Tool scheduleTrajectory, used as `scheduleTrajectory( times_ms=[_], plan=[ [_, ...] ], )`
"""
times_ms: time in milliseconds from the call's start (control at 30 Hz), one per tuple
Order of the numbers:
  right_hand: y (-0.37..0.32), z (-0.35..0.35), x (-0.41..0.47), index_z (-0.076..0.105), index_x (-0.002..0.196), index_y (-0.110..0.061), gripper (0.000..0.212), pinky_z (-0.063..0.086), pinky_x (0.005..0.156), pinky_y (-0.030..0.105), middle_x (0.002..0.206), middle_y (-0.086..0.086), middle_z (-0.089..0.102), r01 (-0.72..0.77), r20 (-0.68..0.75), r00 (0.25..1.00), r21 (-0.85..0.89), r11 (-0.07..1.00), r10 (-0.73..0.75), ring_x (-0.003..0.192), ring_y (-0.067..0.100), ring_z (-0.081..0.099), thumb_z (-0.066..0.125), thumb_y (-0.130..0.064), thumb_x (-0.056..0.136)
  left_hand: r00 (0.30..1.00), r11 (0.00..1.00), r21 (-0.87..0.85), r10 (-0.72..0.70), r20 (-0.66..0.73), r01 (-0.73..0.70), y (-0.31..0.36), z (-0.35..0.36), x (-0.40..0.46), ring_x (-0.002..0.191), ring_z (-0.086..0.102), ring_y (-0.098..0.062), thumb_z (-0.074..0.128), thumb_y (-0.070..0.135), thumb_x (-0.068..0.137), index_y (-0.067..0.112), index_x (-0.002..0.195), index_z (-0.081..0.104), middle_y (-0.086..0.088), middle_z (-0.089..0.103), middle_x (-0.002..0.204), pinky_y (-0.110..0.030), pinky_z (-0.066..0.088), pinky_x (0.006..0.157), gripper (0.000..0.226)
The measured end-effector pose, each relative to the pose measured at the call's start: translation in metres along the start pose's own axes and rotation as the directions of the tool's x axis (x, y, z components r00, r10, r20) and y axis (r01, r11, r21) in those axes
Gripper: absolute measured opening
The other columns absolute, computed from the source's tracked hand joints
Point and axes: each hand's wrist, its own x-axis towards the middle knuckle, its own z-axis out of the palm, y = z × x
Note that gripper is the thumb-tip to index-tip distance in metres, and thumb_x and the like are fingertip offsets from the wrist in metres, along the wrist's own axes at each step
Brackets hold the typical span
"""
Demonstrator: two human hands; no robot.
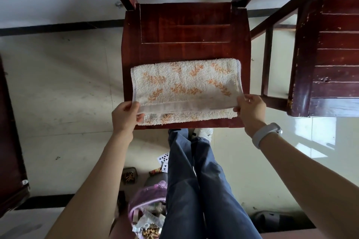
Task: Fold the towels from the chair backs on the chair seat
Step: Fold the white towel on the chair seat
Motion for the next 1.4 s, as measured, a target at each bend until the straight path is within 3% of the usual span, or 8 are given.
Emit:
scheduleTrajectory(
  times_ms=[300,467,700,867,1000,1100,1267,1400],
  plan=[
    [0.01,-0.014,-0.018,0.053,0.081,-0.014,0.012,0.043,0.042,0.012,0.069,0.009,0.055,-0.077,0.104,0.993,0.24,0.968,0.053,0.039,0.0,0.052,0.054,-0.006,0.089,0.999,0.991,-0.129,-0.033,-0.002,0.033,-0.007,-0.026,-0.011,0.061,0.059,-0.012,0.061,0.004,0.085,0.013,0.08,0.055,-0.007,0.058,0.079,-0.014,0.054,0.056,0.011],
    [0.028,-0.004,-0.016,0.056,0.103,-0.008,0.016,0.044,0.042,0.008,0.076,0.002,0.056,-0.025,0.047,0.999,0.075,0.997,0.021,0.06,0.011,0.053,0.05,-0.001,0.089,0.987,0.975,-0.159,-0.159,0.006,0.158,-0.029,-0.021,-0.006,0.083,0.059,-0.019,0.062,-0.002,0.083,0.001,0.102,0.057,-0.006,0.058,0.084,-0.033,0.051,0.086,0.02],
    [0.04,0.003,-0.006,0.06,0.111,-0.002,0.025,0.052,0.07,0.031,0.103,0.015,0.064,0.041,-0.002,0.999,-0.145,0.989,-0.041,0.087,0.026,0.059,0.048,-0.003,0.09,0.99,0.983,-0.129,-0.137,-0.043,0.131,-0.04,-0.007,0.001,0.074,0.057,-0.013,0.061,-0.008,0.08,-0.004,0.11,0.058,-0.005,0.059,0.079,-0.028,0.052,0.079,0.031],
    [0.04,0.001,-0.003,0.06,0.11,-0.004,0.025,0.046,0.082,0.033,0.11,0.016,0.062,0.063,-0.04,0.996,-0.298,0.952,-0.078,0.1,0.032,0.058,0.051,-0.005,0.086,0.997,0.978,0.208,0.023,-0.075,-0.007,-0.053,-0.008,0.007,0.087,0.063,-0.027,0.066,0.006,0.078,0.005,0.114,0.056,-0.012,0.063,0.1,-0.041,0.052,0.088,0.038],
    [0.035,0.001,-0.017,0.056,0.111,-0.004,0.032,0.037,0.088,0.038,0.117,0.019,0.053,0.278,-0.036,0.938,-0.518,0.809,-0.346,0.108,0.035,0.048,0.048,0.0,0.081,0.904,0.748,0.569,0.427,-0.02,-0.341,-0.053,-0.004,-0.001,0.111,0.049,-0.033,0.06,0.008,0.081,0.005,0.122,0.05,-0.018,0.051,0.122,-0.039,0.04,0.095,0.043],
    [0.027,0.017,-0.023,0.055,0.116,-0.005,0.038,0.035,0.1,0.049,0.121,0.018,0.055,0.624,0.23,0.72,-0.627,0.466,-0.655,0.116,0.035,0.049,0.042,-0.005,0.08,0.719,0.403,0.714,0.664,0.202,-0.573,-0.043,0.013,-0.003,0.124,0.041,-0.034,0.054,0.012,0.083,0.01,0.127,0.047,-0.016,0.047,0.134,-0.045,0.037,0.098,0.045],
    [0.001,0.072,0.0,0.044,0.132,-0.007,0.05,0.012,0.106,0.059,0.144,0.018,0.038,0.78,0.55,0.446,-0.625,0.006,-0.706,0.134,0.036,0.034,0.035,-0.018,0.084,0.549,0.059,0.73,0.701,0.455,-0.681,-0.028,0.062,0.028,0.138,0.022,-0.029,0.038,0.029,0.089,0.019,0.139,0.032,-0.009,0.031,0.149,-0.054,0.019,0.11,0.052],
    [-0.001,0.104,0.018,0.041,0.136,-0.014,0.047,0.012,0.107,0.062,0.147,0.018,0.033,0.785,0.54,0.365,-0.616,-0.06,-0.759,0.137,0.035,0.03,0.04,-0.024,0.091,0.504,-0.054,0.739,0.698,0.509,-0.671,-0.029,0.084,0.044,0.14,0.019,-0.031,0.037,0.037,0.088,0.023,0.143,0.025,-0.008,0.026,0.152,-0.06,0.012,0.11,0.058]
  ],
)
